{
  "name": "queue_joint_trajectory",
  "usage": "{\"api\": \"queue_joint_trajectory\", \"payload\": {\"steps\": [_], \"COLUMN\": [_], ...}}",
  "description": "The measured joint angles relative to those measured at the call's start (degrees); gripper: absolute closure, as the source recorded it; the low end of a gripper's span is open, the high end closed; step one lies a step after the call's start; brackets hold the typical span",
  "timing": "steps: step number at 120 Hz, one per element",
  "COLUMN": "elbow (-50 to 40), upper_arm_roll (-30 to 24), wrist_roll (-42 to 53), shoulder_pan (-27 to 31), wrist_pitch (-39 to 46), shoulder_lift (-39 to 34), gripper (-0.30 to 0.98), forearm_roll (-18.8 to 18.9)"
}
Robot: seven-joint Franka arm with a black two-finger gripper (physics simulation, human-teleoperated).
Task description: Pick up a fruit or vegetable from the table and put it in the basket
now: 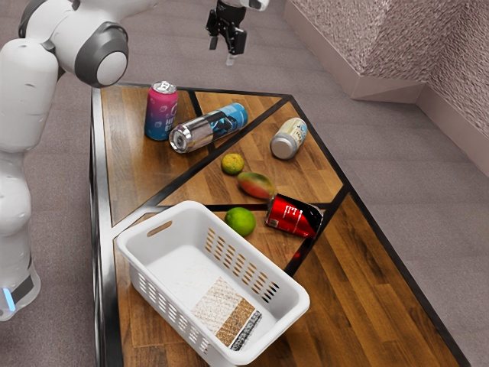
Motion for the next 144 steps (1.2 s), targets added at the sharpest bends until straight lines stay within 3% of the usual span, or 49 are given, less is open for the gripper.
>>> {"api": "queue_joint_trajectory", "payload": {"steps": [26,34,48,61,82,92,103,118,144], "elbow": [0.0,0.26,8.24,8.96,7.3,6.22,5.72,5.08,4.59], "upper_arm_roll": [0.15,0.43,1.67,-0.2,-12.99,-18.48,-19.9,-21.03,-21.44], "wrist_roll": [1.33,1.65,2.35,5.37,17.1,21.33,25.28,29.8,35.72], "shoulder_pan": [0.27,3.38,9.73,16.72,5.98,-2.34,-4.79,-7.18,-6.55], "wrist_pitch": [-0.11,-0.82,-2.59,-3.09,-3.45,-2.75,-1.61,1.19,7.72], "shoulder_lift": [-0.05,-0.97,-14.61,-12.51,-3.5,0.8,4.18,5.67,11.98], "gripper": [0.0,0.0,0.0,0.0,0.0,0.0,0.0,0.0,0.0], "forearm_roll": [-0.51,-2.69,-4.72,-5.41,-4.94,1.73,6.17,9.01,7.41]}}
